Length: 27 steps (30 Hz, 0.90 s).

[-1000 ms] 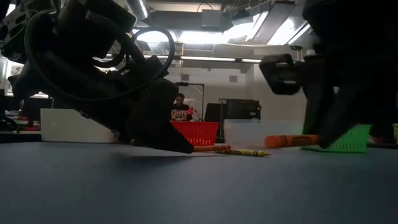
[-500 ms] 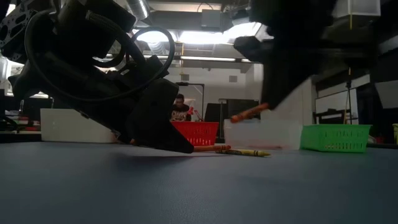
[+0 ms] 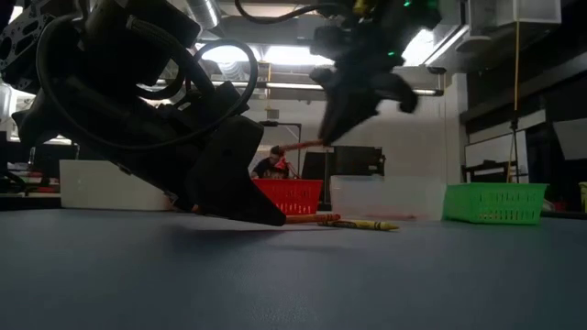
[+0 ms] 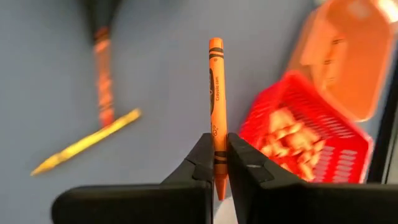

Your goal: Sort crayons

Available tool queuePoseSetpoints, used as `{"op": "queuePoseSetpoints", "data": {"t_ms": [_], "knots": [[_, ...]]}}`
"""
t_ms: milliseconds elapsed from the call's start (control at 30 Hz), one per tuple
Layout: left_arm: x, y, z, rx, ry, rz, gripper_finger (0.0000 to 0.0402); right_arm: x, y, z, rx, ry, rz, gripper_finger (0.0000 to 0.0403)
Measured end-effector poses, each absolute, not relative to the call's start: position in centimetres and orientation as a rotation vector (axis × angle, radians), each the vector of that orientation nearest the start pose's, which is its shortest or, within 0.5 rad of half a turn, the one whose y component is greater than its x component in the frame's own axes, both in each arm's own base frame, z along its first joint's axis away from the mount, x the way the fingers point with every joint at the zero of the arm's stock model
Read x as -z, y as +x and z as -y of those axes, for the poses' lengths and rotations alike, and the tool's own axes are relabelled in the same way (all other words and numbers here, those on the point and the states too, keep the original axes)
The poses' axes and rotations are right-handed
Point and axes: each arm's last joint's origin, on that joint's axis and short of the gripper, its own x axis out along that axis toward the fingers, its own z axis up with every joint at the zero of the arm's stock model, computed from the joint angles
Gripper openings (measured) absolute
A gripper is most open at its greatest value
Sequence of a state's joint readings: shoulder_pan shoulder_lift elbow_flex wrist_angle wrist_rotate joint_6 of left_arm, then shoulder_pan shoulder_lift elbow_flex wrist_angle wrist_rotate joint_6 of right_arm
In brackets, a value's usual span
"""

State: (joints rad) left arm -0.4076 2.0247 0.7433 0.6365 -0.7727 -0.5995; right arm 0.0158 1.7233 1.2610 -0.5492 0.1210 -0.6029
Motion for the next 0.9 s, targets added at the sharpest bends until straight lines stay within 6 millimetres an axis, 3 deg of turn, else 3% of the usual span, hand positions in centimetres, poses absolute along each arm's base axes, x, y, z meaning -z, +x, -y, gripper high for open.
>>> {"op": "queuePoseSetpoints", "data": {"t_ms": [233,400,667,900], "knots": [[-7.0,31.5,11.4,-0.494,-0.218,-0.409,0.0005,-24.0,37.3,4.5,-0.159,-0.508,-0.771,0.0023],[-7.0,31.5,11.4,-0.493,-0.218,-0.409,0.0005,-24.4,38.8,6.3,-0.150,-0.489,-0.588,0.0023],[-7.0,31.5,11.4,-0.491,-0.220,-0.409,0.0005,-21.9,41.6,7.3,-0.119,-0.520,-0.436,0.0023],[-7.0,31.5,11.4,-0.488,-0.221,-0.411,0.0005,-19.6,42.8,8.9,-0.048,-0.588,-0.398,0.0023]]}}
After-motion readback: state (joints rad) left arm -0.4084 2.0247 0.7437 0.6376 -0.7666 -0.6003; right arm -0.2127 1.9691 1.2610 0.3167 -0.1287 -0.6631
